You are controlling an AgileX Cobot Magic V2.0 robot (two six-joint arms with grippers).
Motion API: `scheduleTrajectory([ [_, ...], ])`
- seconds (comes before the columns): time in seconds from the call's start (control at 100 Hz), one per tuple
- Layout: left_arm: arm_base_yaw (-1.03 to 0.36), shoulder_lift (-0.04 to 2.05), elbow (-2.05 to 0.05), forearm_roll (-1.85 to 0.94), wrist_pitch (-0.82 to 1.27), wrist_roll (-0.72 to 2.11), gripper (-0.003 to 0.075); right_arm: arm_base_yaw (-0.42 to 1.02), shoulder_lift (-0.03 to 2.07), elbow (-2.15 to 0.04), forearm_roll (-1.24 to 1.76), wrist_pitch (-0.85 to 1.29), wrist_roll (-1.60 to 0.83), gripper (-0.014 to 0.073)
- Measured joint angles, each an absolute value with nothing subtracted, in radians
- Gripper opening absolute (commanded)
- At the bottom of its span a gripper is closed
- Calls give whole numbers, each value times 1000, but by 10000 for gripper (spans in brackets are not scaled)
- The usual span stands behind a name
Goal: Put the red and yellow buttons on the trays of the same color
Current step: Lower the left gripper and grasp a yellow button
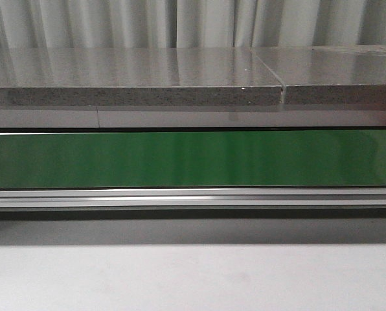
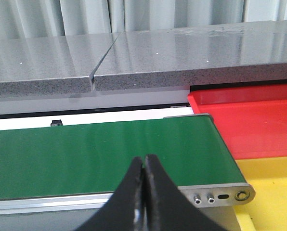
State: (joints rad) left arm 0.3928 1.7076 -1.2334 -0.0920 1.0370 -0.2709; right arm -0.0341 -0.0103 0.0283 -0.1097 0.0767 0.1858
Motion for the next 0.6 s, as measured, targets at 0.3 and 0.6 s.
scheduleTrajectory([
  [0.3, 393, 1774, -1235, -92, 1036, -271, 492, -34, -10, 28, -110, 77, 186, -67],
  [0.6, 393, 1786, -1243, -126, 1048, -271, 353, -34, -10, 28, -110, 77, 186, -67],
])
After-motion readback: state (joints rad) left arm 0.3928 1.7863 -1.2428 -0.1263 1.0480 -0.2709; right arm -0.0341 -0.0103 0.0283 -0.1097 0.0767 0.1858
